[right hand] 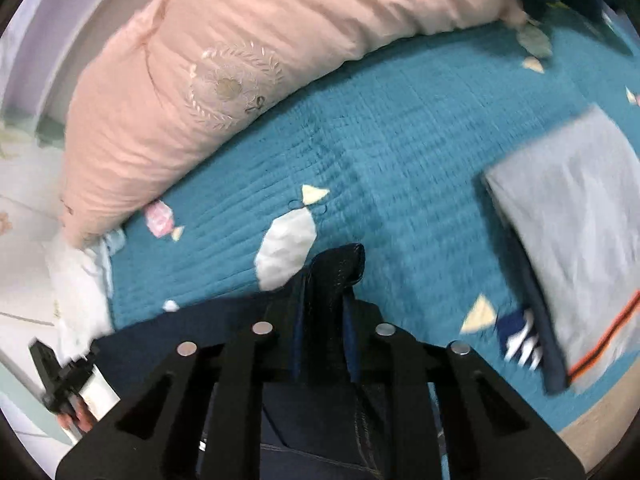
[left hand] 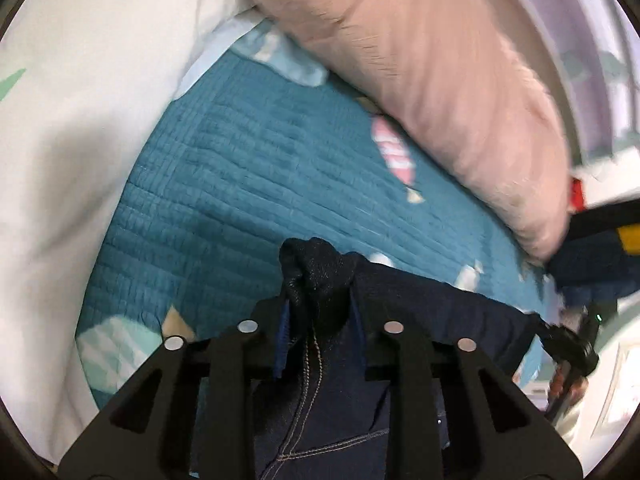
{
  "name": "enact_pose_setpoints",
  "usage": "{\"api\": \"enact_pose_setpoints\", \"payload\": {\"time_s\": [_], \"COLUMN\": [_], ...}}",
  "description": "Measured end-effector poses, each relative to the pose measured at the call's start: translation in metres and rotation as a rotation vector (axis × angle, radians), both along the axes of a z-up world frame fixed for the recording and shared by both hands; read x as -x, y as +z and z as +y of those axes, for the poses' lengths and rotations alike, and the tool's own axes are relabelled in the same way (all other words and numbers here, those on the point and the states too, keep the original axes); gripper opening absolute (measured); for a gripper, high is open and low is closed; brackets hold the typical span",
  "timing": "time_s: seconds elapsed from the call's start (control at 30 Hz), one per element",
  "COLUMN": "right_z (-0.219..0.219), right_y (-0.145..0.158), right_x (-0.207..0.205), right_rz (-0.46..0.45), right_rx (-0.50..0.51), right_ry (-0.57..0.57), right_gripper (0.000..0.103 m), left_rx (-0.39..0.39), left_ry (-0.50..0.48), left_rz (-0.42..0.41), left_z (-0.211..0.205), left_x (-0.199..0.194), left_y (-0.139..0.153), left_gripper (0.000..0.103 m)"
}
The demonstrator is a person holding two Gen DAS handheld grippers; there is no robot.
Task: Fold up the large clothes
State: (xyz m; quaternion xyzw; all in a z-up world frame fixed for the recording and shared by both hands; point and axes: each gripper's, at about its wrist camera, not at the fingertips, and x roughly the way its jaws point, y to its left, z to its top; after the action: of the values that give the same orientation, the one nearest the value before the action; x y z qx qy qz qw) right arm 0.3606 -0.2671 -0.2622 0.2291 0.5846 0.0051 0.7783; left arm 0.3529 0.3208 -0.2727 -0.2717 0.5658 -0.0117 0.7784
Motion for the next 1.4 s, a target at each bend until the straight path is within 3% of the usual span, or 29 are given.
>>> {"api": "enact_pose_setpoints", "payload": {"time_s": [0.07, 0.1, 0.13, 0.17, 0.2, 0.23, 0.47, 0.6, 0.73, 0.8, 0.87, 0.93, 1.0, 1.13, 1.2, 1.27, 1.4], "right_z": [0.007, 0.008, 0.011, 0.015, 0.019, 0.022, 0.053, 0.077, 0.106, 0.125, 0.138, 0.147, 0.148, 0.154, 0.15, 0.142, 0.119], "right_y": [0.0, 0.004, 0.014, 0.022, 0.026, 0.027, 0.008, -0.016, -0.046, -0.059, -0.075, -0.099, -0.114, -0.095, -0.075, -0.057, -0.045], "right_x": [-0.008, -0.006, 0.001, 0.011, 0.021, 0.028, 0.095, 0.14, 0.183, 0.197, 0.205, 0.208, 0.21, 0.212, 0.214, 0.21, 0.197], "right_rz": [0.035, 0.018, -0.035, -0.073, -0.083, -0.083, 0.003, 0.079, 0.139, 0.139, 0.177, 0.224, 0.197, 0.213, 0.162, 0.11, 0.066], "right_rx": [0.077, 0.087, 0.084, 0.085, 0.101, 0.108, 0.084, 0.019, 0.002, -0.072, -0.078, -0.014, -0.015, 0.016, -0.016, 0.024, 0.088], "right_ry": [0.022, 0.025, 0.032, 0.043, 0.056, 0.068, 0.147, 0.17, 0.189, 0.225, 0.222, 0.197, 0.177, 0.178, 0.189, 0.193, 0.179], "right_gripper": [0.052, 0.07, 0.081, 0.084, 0.087, 0.087, 0.087, 0.087, 0.087, 0.086, 0.085, 0.085, 0.086, 0.085, 0.082, 0.077, 0.068], "left_rx": [-0.061, -0.113, -0.178, -0.289, -0.367, -0.407, -0.411, -0.358, -0.283, -0.253, -0.288, -0.317, -0.35, -0.357, -0.356, -0.356, -0.377], "left_ry": [0.006, -0.017, -0.03, -0.051, -0.065, -0.076, -0.152, -0.22, -0.271, -0.291, -0.268, -0.259, -0.268, -0.264, -0.266, -0.245, -0.178], "left_rz": [0.08, 0.072, 0.052, 0.015, 0.0, -0.006, -0.036, -0.031, 0.006, 0.053, 0.133, 0.101, 0.088, 0.114, 0.083, 0.06, 0.099], "left_z": [-0.006, -0.014, -0.02, -0.031, -0.038, -0.045, -0.079, -0.111, -0.143, -0.158, -0.166, -0.167, -0.172, -0.172, -0.166, -0.156, -0.125], "left_x": [-0.009, -0.009, -0.006, 0.0, 0.006, 0.013, 0.071, 0.115, 0.152, 0.166, 0.174, 0.175, 0.177, 0.18, 0.186, 0.192, 0.186], "left_y": [-0.011, -0.01, -0.007, -0.001, 0.002, 0.004, 0.021, 0.016, -0.006, -0.028, -0.059, -0.086, -0.084, -0.067, -0.05, -0.041, -0.052], "left_gripper": [0.029, 0.03, 0.036, 0.062, 0.073, 0.076, 0.076, 0.076, 0.076, 0.076, 0.074, 0.074, 0.074, 0.069, 0.069, 0.068, 0.066]}}
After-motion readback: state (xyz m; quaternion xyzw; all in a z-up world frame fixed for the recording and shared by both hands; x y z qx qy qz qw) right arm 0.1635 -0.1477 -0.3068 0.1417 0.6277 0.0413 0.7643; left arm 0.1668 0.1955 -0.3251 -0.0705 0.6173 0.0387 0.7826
